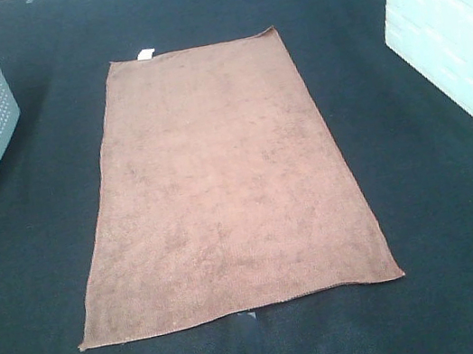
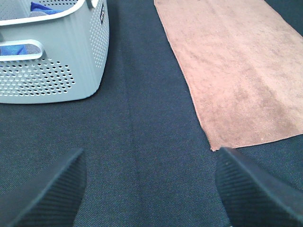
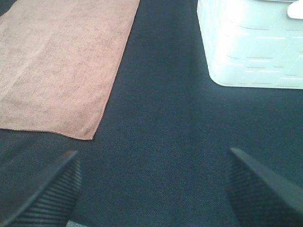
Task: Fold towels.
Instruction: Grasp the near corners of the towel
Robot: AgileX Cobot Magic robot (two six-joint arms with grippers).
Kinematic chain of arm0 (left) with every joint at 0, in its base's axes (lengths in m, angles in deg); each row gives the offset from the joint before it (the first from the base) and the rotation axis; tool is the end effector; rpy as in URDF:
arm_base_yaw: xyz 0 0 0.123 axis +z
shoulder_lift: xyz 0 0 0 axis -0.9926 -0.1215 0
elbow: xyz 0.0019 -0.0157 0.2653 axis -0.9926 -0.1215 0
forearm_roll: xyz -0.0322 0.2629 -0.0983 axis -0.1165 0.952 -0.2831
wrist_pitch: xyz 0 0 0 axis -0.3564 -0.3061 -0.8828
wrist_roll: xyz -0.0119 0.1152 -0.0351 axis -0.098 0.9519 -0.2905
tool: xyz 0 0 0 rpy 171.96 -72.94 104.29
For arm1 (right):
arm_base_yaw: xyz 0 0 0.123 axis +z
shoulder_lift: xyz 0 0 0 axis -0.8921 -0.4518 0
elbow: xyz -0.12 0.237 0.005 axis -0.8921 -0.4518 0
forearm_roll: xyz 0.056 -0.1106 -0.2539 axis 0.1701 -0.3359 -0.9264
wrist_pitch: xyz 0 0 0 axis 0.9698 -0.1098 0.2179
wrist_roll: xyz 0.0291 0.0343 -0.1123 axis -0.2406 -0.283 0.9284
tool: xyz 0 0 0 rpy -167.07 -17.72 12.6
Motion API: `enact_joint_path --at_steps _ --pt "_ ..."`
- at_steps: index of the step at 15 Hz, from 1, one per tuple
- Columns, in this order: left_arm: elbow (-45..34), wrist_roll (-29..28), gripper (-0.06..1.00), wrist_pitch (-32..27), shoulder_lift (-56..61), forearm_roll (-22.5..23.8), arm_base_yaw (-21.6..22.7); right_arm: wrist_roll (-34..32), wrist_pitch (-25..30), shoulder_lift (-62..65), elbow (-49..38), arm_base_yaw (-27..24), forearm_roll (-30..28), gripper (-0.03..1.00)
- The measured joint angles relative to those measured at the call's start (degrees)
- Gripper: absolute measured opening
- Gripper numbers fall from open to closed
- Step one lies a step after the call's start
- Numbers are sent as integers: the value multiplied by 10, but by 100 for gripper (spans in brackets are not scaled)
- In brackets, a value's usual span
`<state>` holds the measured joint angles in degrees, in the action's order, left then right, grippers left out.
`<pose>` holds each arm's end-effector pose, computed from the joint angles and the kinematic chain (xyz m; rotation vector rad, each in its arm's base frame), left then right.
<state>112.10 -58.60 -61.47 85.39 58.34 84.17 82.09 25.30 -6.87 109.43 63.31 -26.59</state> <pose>0.0679 -0.0145 0.2806 0.0966 2.0214 -0.0988 0.0648 0.0164 0.2822 -0.2108 2.0208 0.0620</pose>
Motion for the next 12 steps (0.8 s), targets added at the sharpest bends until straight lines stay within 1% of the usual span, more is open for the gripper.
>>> enact_joint_path --at_steps 12 --pt "0 0 73 0 0 0 0 0 0 0 0 0 0 78"
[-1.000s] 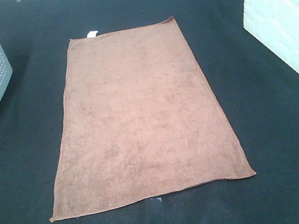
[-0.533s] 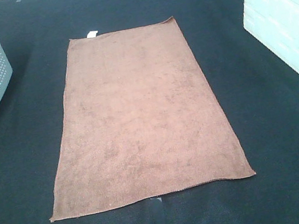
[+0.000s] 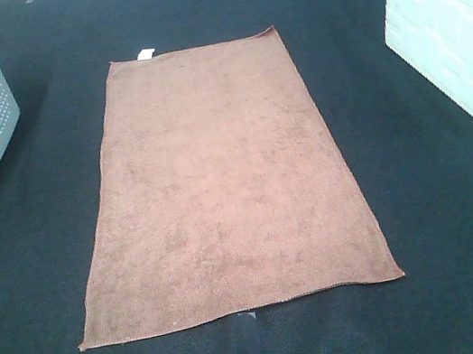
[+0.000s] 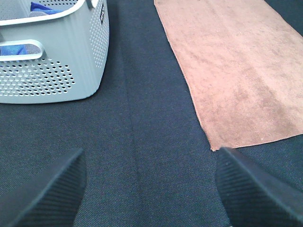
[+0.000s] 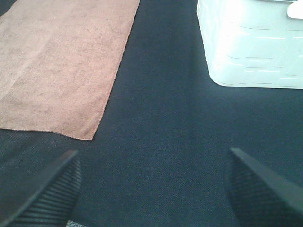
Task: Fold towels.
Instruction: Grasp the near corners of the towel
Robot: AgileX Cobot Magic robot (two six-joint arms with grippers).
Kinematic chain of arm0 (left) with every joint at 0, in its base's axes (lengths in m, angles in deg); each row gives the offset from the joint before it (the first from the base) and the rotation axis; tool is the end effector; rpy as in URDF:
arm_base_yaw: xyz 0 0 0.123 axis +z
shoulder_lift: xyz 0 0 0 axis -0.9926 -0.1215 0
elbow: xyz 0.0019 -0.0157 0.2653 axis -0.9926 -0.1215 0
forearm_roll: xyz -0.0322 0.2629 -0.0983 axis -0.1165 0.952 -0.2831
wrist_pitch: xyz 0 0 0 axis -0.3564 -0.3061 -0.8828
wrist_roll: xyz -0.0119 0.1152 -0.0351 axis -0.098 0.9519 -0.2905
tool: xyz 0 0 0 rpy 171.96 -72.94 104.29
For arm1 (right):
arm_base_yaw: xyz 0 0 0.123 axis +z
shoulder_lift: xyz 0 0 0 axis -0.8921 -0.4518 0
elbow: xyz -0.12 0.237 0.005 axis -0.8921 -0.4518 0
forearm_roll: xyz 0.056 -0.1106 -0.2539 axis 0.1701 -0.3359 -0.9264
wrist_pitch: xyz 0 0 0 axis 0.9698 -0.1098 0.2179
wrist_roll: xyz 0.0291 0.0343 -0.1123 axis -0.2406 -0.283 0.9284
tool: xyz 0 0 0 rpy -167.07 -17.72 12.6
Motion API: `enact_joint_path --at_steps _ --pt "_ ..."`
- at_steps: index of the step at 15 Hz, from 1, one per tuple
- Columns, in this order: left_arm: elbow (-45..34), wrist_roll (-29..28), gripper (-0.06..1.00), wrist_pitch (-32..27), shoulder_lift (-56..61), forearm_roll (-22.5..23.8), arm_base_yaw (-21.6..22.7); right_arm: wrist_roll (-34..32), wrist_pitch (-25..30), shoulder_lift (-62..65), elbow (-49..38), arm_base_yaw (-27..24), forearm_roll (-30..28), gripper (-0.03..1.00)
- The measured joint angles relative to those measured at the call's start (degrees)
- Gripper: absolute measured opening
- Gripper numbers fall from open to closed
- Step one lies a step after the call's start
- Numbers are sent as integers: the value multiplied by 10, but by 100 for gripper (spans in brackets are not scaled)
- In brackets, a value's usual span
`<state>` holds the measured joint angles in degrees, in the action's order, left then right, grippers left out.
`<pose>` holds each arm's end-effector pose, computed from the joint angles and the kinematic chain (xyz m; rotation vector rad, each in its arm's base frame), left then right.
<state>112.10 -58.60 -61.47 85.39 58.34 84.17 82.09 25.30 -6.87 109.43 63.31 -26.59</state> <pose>0.0679 -0.0145 0.2806 0.0966 2.0214 -0.0988 0.0648 0.0164 0.2822 -0.2108 2.0208 0.0620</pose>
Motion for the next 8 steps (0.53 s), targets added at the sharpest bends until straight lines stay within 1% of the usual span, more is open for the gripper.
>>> enact_joint_path --at_steps 8 --pt "0 0 73 0 0 0 0 0 0 0 0 0 0 78"
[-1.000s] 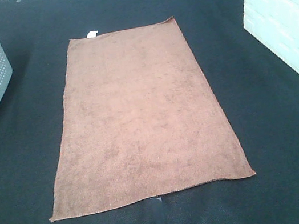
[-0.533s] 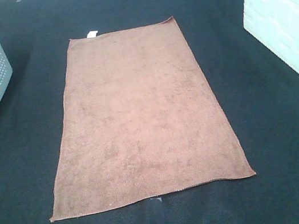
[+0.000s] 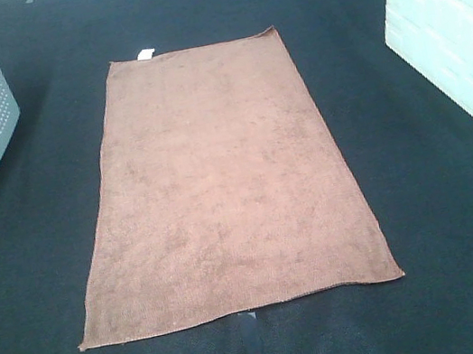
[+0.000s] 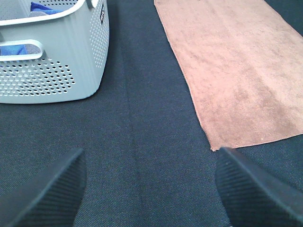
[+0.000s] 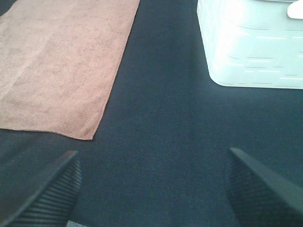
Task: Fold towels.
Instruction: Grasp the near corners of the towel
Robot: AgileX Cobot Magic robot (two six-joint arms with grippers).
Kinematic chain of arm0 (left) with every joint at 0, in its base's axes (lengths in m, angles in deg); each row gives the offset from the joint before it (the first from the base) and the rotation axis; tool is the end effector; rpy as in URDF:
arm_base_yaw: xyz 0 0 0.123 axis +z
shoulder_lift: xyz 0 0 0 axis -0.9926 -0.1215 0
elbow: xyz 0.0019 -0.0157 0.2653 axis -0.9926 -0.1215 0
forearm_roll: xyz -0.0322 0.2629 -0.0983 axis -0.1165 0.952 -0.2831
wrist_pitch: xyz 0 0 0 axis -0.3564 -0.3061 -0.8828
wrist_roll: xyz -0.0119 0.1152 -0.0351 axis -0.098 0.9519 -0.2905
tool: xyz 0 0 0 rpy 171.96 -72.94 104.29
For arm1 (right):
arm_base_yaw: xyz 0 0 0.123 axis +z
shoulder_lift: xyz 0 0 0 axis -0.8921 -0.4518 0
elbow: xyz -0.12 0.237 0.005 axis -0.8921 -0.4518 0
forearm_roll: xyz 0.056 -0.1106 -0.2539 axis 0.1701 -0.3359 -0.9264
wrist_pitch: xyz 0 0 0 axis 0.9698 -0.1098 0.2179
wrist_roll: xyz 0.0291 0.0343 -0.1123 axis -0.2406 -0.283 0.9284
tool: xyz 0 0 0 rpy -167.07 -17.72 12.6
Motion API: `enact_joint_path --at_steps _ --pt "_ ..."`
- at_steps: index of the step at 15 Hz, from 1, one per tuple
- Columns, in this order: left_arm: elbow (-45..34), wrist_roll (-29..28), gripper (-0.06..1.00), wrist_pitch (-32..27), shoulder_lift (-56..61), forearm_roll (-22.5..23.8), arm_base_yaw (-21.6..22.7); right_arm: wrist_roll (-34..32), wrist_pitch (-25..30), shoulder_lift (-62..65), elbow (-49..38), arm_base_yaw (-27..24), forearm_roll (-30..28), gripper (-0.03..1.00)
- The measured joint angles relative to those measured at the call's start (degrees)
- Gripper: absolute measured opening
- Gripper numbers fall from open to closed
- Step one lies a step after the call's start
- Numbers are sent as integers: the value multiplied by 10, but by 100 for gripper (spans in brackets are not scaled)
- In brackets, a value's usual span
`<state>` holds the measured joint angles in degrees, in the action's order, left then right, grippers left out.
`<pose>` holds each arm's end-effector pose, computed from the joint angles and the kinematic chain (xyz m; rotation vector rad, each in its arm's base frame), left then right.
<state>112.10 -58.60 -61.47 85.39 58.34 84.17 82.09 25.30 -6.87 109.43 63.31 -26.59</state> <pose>0.0679 -0.0145 0.2806 0.0966 2.0214 -0.0988 0.0648 0.0164 0.2822 -0.2108 2.0208 0.0620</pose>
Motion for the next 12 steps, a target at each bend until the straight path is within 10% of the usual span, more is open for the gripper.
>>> enact_joint_path --at_steps 5,8,12 --pt "5 -2 73 11 0 0 0 -1 0 0 0 0 16 78" --pt "13 -2 73 129 -28 -21 0 -35 -20 -19 6 0 16 78" --pt "-13 -25 73 238 -191 -167 0 -91 -30 -157 36 0 11 77"
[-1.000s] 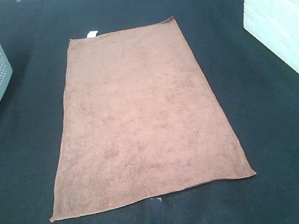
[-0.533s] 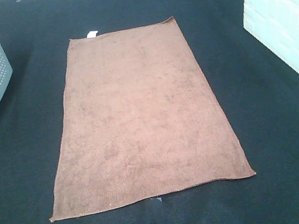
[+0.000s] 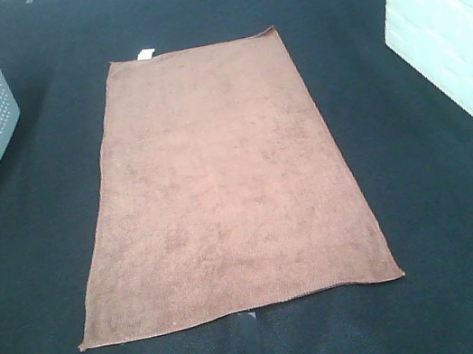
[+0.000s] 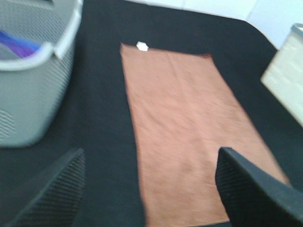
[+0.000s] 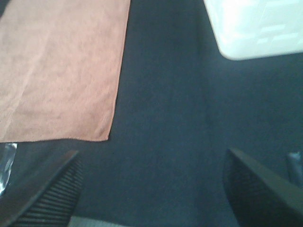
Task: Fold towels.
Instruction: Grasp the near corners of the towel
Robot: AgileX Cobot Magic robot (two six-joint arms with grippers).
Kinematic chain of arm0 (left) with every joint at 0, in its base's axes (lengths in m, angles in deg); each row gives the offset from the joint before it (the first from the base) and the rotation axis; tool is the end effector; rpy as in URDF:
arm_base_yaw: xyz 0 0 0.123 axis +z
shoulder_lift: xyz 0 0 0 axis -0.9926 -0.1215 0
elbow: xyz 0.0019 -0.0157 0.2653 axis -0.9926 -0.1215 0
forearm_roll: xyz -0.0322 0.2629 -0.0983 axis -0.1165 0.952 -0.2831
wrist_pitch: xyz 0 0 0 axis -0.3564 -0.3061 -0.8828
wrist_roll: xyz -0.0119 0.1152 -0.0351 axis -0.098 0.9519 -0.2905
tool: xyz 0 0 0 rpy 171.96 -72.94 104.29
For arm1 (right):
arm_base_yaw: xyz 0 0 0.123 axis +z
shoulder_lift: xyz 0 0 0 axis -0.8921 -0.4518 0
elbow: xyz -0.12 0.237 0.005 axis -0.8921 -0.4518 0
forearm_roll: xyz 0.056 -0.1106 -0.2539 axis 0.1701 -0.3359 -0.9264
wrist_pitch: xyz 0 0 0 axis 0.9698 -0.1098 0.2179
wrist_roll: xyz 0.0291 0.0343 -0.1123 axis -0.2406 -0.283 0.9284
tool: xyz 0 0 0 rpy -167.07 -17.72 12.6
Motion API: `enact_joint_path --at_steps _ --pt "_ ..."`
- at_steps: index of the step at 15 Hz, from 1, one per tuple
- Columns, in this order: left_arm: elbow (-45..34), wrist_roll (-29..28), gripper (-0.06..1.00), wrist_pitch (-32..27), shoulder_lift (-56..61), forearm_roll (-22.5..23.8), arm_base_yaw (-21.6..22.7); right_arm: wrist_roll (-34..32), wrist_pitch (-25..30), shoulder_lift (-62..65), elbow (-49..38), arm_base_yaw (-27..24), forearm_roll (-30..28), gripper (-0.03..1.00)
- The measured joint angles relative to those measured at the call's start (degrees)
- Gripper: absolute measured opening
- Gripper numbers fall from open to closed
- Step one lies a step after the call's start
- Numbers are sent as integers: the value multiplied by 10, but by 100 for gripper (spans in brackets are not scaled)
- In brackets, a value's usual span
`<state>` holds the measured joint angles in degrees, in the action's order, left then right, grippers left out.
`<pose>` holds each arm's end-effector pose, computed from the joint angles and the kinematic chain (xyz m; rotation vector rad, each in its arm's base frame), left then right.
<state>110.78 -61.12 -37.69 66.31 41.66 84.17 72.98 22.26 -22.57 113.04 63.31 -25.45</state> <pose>0.1433 -0.0280 0.2882 -0.1340 1.9321 -0.4338 0.1067 0.0181 0.2859 -0.0263 2.1907 0.1939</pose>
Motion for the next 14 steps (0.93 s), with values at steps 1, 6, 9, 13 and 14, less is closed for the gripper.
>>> enact_joint_path --at_steps 1,6,9,13,14 --pt "0 0 73 14 -48 -41 0 -5 0 -42 9 0 5 77" --pt "0 30 73 20 -248 -187 0 -10 -7 -206 32 0 44 77" --pt "0 166 73 22 -408 -278 0 28 -17 -356 32 0 103 77" --pt "0 325 73 23 -586 -385 0 81 -79 -496 32 0 152 77" --pt "0 359 73 23 -615 -414 0 97 -105 -541 32 0 176 77"
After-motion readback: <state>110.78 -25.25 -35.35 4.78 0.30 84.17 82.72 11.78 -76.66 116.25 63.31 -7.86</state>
